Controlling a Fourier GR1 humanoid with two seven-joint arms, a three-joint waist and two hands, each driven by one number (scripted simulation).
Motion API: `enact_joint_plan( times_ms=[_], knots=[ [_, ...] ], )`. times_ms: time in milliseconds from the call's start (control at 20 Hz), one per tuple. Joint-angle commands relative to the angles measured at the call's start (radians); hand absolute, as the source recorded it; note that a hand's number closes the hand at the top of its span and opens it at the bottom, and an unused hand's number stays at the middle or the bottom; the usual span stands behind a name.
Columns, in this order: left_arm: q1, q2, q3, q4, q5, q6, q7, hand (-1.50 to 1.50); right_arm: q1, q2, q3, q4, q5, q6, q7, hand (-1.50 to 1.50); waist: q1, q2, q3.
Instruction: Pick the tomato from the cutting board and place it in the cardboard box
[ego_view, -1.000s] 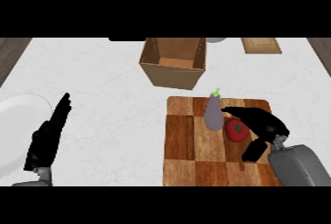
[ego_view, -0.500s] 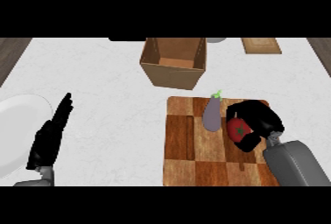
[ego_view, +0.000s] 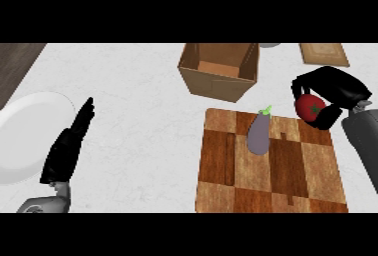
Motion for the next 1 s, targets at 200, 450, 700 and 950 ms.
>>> enact_joint_plan(
  times_ms=[200, 450, 700, 950],
  knots=[
    [-0.046, 0.01, 0.005, 0.03, 0.016, -0.027, -0.002, 0.0, -0.208, -0.08, -0.084, 0.306, 0.005, -0.177, -0.251, 1.5, 0.022, 0.012, 0.0],
    [-0.012, -0.004, -0.008, 0.025, 0.008, -0.019, -0.018, 0.0, -0.345, -0.112, -0.155, 0.455, -0.083, -0.095, -0.441, 1.5, 0.008, -0.003, -0.001],
    [-0.02, -0.004, 0.002, 0.038, 0.016, -0.022, 0.0, 0.0, -0.446, -0.092, -0.262, 0.535, -0.243, 0.085, -0.594, 1.5, 0.005, -0.006, -0.002],
    [-0.007, -0.005, 0.005, 0.037, -0.014, 0.011, -0.012, 0.0, -0.553, -0.052, -0.261, 0.602, -0.285, 0.173, -0.627, 1.5, -0.012, -0.014, -0.003]
  ],
)
